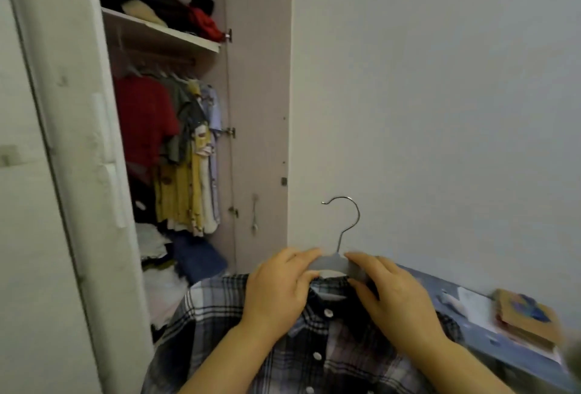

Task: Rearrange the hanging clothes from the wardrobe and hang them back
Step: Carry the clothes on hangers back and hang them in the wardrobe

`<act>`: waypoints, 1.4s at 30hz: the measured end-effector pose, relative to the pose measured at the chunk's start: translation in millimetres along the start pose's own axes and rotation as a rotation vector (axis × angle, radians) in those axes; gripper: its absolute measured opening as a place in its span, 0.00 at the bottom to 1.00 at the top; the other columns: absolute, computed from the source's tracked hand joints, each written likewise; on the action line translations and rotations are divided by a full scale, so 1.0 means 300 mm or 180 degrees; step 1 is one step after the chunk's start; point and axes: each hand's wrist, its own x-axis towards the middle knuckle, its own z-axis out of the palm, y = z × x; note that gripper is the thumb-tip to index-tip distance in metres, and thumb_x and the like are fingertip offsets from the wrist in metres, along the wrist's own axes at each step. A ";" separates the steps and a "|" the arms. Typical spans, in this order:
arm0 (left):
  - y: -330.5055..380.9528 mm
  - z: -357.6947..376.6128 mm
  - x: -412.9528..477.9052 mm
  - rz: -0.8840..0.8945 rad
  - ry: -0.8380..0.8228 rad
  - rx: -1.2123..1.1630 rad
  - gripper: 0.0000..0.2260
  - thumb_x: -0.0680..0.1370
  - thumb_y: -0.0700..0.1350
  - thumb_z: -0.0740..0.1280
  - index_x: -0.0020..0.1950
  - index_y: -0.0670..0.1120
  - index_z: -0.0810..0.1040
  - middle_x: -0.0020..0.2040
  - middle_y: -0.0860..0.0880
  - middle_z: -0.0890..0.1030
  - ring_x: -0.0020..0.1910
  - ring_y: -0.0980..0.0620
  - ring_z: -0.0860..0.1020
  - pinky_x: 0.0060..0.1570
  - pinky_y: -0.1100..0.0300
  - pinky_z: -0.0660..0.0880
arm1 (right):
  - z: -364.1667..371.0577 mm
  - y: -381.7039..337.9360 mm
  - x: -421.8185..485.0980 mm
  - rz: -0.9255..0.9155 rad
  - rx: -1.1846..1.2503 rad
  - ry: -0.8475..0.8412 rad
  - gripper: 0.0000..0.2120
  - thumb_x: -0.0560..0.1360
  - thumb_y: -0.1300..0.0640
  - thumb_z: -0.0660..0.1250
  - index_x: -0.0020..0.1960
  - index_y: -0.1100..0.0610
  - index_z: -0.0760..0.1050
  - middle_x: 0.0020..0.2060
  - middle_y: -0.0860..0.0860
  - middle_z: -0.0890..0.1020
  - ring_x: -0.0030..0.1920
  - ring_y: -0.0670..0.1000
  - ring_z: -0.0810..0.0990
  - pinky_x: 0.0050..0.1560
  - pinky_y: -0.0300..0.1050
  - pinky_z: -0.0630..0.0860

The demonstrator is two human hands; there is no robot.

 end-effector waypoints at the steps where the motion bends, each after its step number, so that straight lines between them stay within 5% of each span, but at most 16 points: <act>1: -0.052 -0.005 0.026 -0.0066 0.0072 0.0072 0.14 0.75 0.47 0.65 0.61 0.51 0.79 0.48 0.50 0.81 0.46 0.48 0.80 0.40 0.53 0.78 | 0.036 -0.004 0.066 -0.0105 0.0070 -0.0034 0.19 0.74 0.56 0.70 0.64 0.50 0.73 0.48 0.51 0.81 0.38 0.54 0.79 0.33 0.46 0.74; 4: -0.210 -0.018 0.099 -0.0214 0.0248 0.0301 0.15 0.76 0.47 0.66 0.62 0.51 0.77 0.50 0.50 0.80 0.48 0.49 0.79 0.43 0.53 0.77 | 0.157 -0.025 0.254 -0.0370 0.0280 -0.0088 0.17 0.74 0.57 0.70 0.62 0.52 0.75 0.45 0.53 0.81 0.37 0.55 0.79 0.32 0.42 0.69; 12: -0.676 -0.001 0.299 -0.0536 0.0841 0.0517 0.14 0.73 0.44 0.72 0.59 0.51 0.80 0.46 0.54 0.78 0.40 0.56 0.76 0.37 0.59 0.77 | 0.521 -0.062 0.718 -0.0947 0.0533 0.0022 0.16 0.75 0.55 0.67 0.63 0.51 0.74 0.47 0.52 0.81 0.41 0.56 0.78 0.38 0.48 0.76; 18: -1.002 0.063 0.517 -0.0761 0.1063 0.0448 0.14 0.73 0.45 0.72 0.57 0.51 0.81 0.42 0.61 0.71 0.43 0.59 0.72 0.36 0.74 0.68 | 0.749 -0.059 1.055 -0.0985 0.0583 -0.0024 0.16 0.75 0.57 0.69 0.62 0.54 0.75 0.49 0.54 0.82 0.41 0.58 0.79 0.40 0.51 0.77; 30: -1.615 0.156 0.882 -0.1015 0.1423 0.0726 0.14 0.72 0.43 0.72 0.57 0.51 0.81 0.42 0.64 0.71 0.42 0.63 0.71 0.40 0.74 0.69 | 1.242 -0.016 1.713 -0.1631 0.0756 -0.0087 0.21 0.78 0.52 0.63 0.69 0.50 0.67 0.57 0.52 0.78 0.52 0.55 0.77 0.51 0.48 0.74; 36: -1.913 0.163 1.111 -0.1136 0.1579 0.1061 0.15 0.72 0.42 0.72 0.57 0.52 0.81 0.43 0.64 0.72 0.43 0.64 0.72 0.43 0.70 0.72 | 1.465 -0.029 2.094 -0.1989 0.0992 0.0014 0.20 0.78 0.50 0.63 0.69 0.49 0.68 0.58 0.50 0.79 0.53 0.54 0.78 0.50 0.48 0.74; 42: -2.134 0.071 1.255 -0.1220 0.1844 0.1431 0.16 0.71 0.41 0.73 0.57 0.52 0.81 0.44 0.63 0.73 0.42 0.65 0.74 0.45 0.78 0.68 | 1.644 -0.131 2.391 -0.2322 0.1101 0.0145 0.22 0.79 0.46 0.58 0.72 0.43 0.60 0.58 0.46 0.77 0.53 0.51 0.77 0.45 0.43 0.73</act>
